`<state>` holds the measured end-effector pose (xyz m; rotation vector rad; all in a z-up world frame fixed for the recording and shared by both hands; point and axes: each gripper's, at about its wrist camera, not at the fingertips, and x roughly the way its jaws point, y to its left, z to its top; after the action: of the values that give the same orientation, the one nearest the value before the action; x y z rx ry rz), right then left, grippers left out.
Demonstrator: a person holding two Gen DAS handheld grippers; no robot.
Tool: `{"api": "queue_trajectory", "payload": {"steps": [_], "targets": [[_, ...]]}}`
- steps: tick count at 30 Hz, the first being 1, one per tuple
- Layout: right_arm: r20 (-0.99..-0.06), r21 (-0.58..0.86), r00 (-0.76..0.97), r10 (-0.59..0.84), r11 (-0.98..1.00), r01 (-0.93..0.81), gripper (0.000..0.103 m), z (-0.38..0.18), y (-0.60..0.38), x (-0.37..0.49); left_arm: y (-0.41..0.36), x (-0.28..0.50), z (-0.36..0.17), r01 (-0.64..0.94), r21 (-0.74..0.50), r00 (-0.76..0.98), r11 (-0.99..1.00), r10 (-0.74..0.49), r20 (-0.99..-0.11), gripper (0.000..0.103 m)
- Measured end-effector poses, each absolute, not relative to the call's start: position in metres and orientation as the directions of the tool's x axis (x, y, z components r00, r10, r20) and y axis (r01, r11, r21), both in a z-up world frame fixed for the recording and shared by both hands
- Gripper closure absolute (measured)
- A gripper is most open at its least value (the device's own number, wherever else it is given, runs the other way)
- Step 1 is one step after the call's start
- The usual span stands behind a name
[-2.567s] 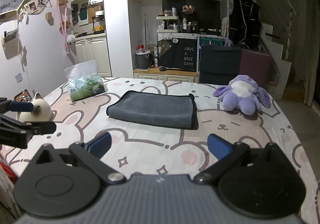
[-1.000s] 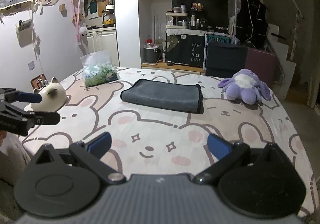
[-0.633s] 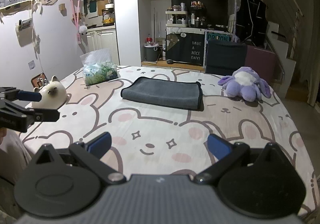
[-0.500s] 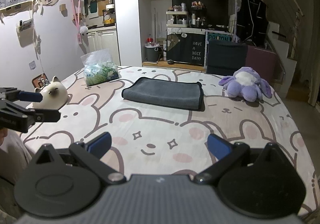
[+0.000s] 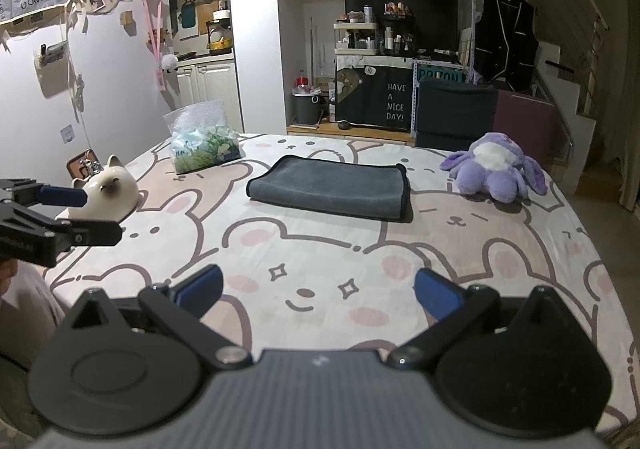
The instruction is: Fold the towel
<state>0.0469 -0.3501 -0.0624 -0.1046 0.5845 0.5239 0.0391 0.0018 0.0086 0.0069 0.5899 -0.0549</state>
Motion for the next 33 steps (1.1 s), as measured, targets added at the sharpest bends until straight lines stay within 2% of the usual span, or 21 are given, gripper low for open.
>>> {"api": "queue_trajectory", "payload": {"steps": [33], "targets": [[-0.550,0.067,0.705,0.448,0.865,-0.497,0.000,-0.0645,-0.3499,0.0463,0.0013,0.0386,0.0081,0.056,-0.011,0.830,0.998,-0.053,-0.555,0.000]]}}
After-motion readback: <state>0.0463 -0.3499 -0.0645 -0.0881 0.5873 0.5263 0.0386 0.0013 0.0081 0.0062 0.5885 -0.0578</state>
